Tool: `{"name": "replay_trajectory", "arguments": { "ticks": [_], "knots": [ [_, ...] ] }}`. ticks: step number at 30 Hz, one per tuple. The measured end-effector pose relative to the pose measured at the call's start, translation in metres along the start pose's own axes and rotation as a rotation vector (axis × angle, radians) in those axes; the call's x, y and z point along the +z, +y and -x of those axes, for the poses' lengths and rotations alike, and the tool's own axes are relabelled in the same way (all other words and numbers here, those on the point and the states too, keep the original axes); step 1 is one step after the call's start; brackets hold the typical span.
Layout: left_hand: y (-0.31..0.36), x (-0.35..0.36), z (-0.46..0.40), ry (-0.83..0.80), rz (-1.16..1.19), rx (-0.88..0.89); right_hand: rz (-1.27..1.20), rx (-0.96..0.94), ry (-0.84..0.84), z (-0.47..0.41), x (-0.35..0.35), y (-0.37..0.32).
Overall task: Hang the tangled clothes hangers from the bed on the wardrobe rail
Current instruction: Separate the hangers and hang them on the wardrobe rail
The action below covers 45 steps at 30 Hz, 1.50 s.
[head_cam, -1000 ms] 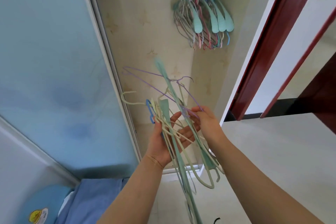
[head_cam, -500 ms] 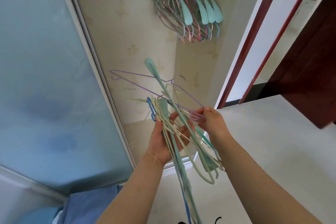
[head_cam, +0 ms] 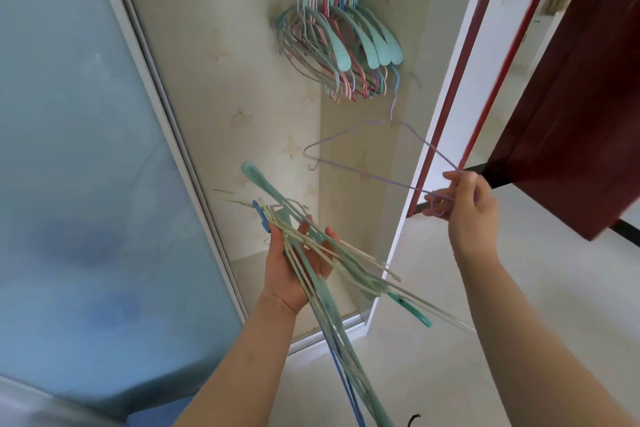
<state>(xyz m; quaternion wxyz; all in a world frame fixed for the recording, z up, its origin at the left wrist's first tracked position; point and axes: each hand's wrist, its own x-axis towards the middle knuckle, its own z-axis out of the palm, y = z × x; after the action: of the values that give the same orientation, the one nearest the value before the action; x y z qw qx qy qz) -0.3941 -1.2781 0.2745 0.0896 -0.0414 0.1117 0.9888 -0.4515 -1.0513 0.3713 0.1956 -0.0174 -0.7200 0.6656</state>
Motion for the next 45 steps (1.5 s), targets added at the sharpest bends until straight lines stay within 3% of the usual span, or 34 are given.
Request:
{"name": "replay_trajectory", "arguments": {
  "ticks": [4,9,15,21,25,29,32,38,42,45],
  "knots": [
    [0.010,0.004,-0.005,0.065,-0.079,0.022,0.337,-0.371,-0.070,0.002,-0.001,-0.003],
    [0.020,0.016,-0.007,0.106,-0.082,0.040,0.176,-0.315,0.010,-0.002,0.000,-0.038],
    [0.029,0.015,0.002,0.043,-0.171,-0.018,0.237,-0.466,-0.191,-0.031,-0.001,-0.111],
    [0.026,0.021,0.012,-0.035,-0.163,-0.098,0.098,-0.348,-0.320,-0.073,0.039,-0.151],
    [0.021,0.036,0.029,-0.123,-0.073,-0.218,0.094,-0.159,-0.278,-0.087,0.072,-0.121],
    [0.016,0.042,0.028,-0.141,-0.119,-0.182,-0.062,0.094,-0.216,-0.080,0.097,-0.083],
    [0.020,0.039,0.023,-0.146,-0.117,-0.146,0.181,0.187,-0.399,-0.051,0.110,-0.048],
    [0.033,0.028,0.012,-0.120,-0.135,-0.054,0.693,0.182,-0.871,0.028,0.077,0.005],
    [0.035,0.021,0.010,-0.110,-0.164,-0.075,0.823,0.221,-1.065,0.033,0.063,0.026],
    [0.034,0.019,0.010,-0.122,-0.195,-0.101,0.807,0.287,-1.118,0.039,0.069,0.028]
  ]
}}
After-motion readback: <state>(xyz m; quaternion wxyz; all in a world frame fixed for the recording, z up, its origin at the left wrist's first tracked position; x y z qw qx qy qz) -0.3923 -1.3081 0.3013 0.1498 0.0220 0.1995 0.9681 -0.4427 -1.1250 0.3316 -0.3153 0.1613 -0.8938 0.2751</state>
